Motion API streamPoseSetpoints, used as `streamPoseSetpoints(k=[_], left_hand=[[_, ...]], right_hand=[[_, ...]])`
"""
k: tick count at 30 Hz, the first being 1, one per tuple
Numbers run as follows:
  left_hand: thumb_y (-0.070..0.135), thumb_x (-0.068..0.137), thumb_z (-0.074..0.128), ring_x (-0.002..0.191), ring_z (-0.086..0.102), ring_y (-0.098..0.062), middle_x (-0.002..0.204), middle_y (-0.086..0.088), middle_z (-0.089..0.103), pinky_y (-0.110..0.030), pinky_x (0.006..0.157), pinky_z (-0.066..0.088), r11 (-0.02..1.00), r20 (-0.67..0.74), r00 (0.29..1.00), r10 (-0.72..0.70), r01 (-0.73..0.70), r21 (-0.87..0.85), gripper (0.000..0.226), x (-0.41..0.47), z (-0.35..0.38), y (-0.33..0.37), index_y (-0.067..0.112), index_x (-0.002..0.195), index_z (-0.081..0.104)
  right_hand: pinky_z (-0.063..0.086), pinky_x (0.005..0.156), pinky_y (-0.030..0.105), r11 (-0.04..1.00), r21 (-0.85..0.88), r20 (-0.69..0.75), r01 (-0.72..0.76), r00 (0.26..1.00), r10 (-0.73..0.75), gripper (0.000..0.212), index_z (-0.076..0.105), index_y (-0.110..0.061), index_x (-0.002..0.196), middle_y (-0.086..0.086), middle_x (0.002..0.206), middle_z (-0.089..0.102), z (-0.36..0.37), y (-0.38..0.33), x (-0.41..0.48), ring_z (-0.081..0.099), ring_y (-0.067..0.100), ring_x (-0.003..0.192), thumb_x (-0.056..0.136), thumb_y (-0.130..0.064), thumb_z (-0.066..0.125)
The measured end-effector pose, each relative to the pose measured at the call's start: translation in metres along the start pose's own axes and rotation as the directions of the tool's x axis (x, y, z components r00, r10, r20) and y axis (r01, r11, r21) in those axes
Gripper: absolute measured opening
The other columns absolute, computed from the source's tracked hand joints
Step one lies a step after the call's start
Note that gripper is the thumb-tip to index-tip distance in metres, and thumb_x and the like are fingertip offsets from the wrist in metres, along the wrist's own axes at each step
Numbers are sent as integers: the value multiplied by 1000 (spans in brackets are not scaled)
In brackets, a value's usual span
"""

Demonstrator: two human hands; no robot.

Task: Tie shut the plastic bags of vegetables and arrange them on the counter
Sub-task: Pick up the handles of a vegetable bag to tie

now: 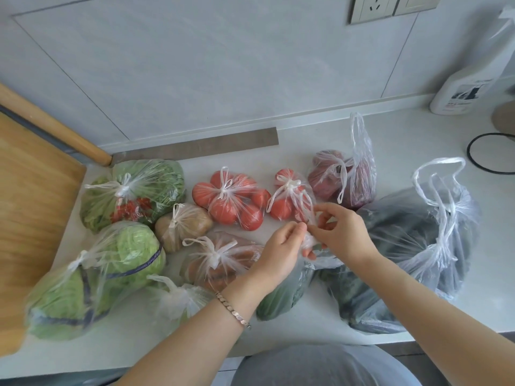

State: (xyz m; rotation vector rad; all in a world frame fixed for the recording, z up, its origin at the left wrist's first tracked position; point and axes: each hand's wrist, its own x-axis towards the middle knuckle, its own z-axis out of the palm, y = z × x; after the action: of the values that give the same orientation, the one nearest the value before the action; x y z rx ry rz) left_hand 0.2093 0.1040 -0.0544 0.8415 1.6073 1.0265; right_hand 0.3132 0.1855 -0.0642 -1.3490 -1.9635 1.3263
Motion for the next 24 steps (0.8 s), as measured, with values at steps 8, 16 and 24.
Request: streamPoseSetpoints(k=[8, 16, 24], left_hand=[[17, 95, 44, 64, 54, -11, 58, 10, 49, -34, 77, 49, 984, 82, 989, 124, -133, 118, 24, 4, -6, -7, 19, 71, 45], [26, 95, 44, 67, 52, -14, 61, 9, 49, -32, 74, 43, 981, 63, 992, 109, -117, 154, 23, 10, -19, -13, 22, 73, 47], [38, 95, 42, 91, 54, -20, 94, -11, 58, -35, 88, 41, 971, -34, 970, -241, 241, 4, 38, 23, -13, -14, 4, 104, 58]], right_hand=[[40, 67, 8, 972, -122, 159, 201, 970, -181, 19, 71, -13, 96, -4, 82, 55, -5, 13, -7, 53, 1, 71, 82, -4, 62], [48, 66, 21, 993, 104, 396, -52, 918, 7, 24, 71, -8, 88, 10, 79, 73, -7, 18, -6, 60, 5, 63, 73, 9, 61], [55, 59, 20, 779, 595, 323, -195, 946, -10, 48, 76, -20, 72, 1, 66, 73, 2, 25, -3, 68, 12, 60, 67, 25, 59]])
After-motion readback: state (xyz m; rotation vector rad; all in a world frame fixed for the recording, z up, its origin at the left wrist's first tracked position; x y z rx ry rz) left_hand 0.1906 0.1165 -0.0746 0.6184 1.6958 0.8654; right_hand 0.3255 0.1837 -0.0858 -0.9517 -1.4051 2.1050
